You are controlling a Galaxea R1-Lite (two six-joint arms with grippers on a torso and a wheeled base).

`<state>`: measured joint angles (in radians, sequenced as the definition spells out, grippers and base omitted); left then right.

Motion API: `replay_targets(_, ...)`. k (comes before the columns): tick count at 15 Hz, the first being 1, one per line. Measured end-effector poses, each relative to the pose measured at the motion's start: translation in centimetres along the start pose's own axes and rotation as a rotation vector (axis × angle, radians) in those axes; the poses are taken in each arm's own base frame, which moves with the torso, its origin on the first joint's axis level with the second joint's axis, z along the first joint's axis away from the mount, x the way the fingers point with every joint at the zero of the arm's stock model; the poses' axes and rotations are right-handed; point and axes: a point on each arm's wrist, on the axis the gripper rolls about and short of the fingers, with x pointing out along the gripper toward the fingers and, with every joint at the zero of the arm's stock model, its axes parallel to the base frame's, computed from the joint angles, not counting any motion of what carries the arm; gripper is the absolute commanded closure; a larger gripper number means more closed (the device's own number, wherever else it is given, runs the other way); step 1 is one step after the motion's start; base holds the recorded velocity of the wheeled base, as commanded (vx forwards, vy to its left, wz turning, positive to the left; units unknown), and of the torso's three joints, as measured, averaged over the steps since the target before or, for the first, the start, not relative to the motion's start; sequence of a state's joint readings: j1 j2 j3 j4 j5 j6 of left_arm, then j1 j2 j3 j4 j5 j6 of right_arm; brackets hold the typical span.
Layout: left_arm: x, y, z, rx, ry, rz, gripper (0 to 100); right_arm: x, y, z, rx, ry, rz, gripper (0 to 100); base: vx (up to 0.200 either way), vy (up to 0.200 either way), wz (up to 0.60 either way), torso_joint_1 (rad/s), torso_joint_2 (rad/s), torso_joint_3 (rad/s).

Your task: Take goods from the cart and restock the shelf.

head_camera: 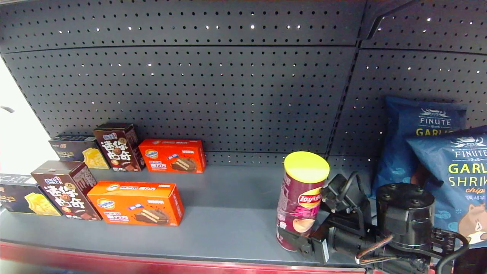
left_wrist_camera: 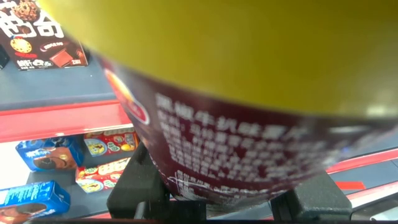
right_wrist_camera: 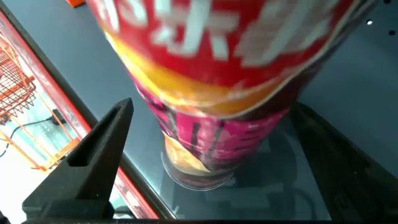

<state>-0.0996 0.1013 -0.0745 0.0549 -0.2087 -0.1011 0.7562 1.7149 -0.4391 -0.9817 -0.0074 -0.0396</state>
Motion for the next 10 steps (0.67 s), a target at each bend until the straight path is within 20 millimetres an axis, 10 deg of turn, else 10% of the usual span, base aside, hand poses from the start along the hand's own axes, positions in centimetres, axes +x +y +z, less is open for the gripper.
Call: replay_targets(10, -0.1, 0.0, 0.2, 0.006, -0.006, -0.002, 100, -6.6, -0.4, 0.1, -0.033, -0.046, -0.022, 0, 0.0, 0.0, 0.0, 0.0, 0.0, 0.0)
